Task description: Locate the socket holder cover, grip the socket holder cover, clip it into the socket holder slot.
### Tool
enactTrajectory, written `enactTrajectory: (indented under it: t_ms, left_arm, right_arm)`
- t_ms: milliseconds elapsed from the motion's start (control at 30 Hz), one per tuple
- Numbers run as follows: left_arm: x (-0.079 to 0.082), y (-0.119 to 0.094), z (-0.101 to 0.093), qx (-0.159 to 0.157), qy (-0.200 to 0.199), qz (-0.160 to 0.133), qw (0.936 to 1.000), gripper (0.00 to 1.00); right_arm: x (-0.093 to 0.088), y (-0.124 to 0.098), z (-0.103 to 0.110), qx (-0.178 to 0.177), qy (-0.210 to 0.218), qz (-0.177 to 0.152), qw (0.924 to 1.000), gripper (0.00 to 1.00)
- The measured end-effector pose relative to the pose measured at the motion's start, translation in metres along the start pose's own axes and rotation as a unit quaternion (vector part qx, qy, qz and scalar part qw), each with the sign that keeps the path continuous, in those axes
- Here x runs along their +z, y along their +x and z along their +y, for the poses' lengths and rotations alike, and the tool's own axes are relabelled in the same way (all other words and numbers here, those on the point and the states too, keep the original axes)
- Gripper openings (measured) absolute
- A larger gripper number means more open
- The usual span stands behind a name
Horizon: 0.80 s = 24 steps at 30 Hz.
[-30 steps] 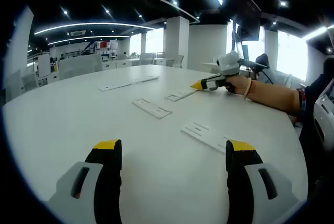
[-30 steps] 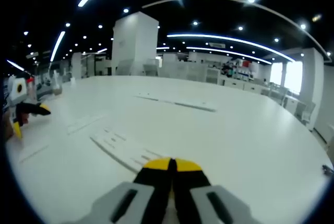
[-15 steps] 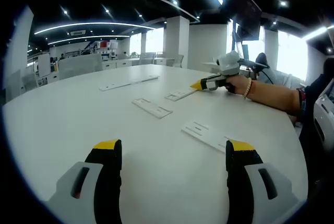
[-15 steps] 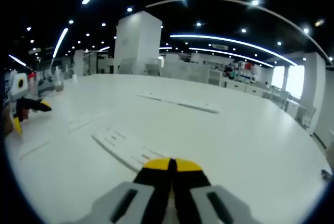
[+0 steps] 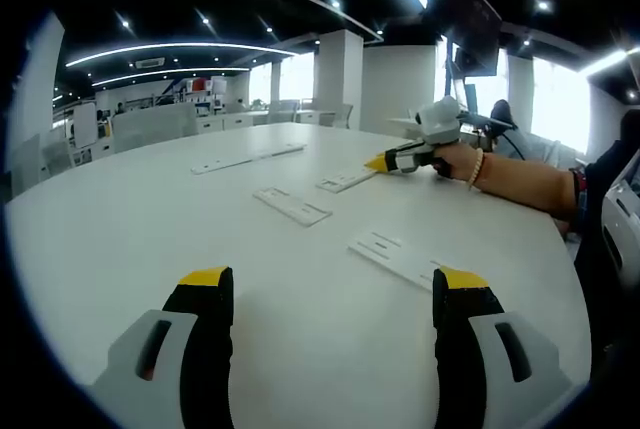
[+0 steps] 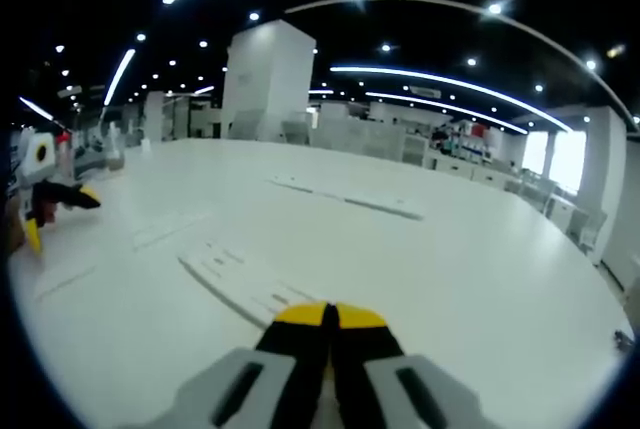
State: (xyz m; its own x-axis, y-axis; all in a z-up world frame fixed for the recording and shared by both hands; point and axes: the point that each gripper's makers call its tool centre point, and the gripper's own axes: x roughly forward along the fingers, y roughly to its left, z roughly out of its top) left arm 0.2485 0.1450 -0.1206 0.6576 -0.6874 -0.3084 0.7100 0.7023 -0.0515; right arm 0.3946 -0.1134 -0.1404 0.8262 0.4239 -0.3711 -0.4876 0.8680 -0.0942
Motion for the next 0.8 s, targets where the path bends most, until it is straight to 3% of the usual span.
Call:
enactTrajectory:
  t_ms: [800]
  left_arm:
    - [-0.0002, 0.0006, 0.0011, 0.002, 0.0, 0.001, 1.0, 0.81]
  right_arm:
    - [-0.0001, 0.002, 0.0029, 0.003, -0.017, 0.0, 0.9998, 0.04]
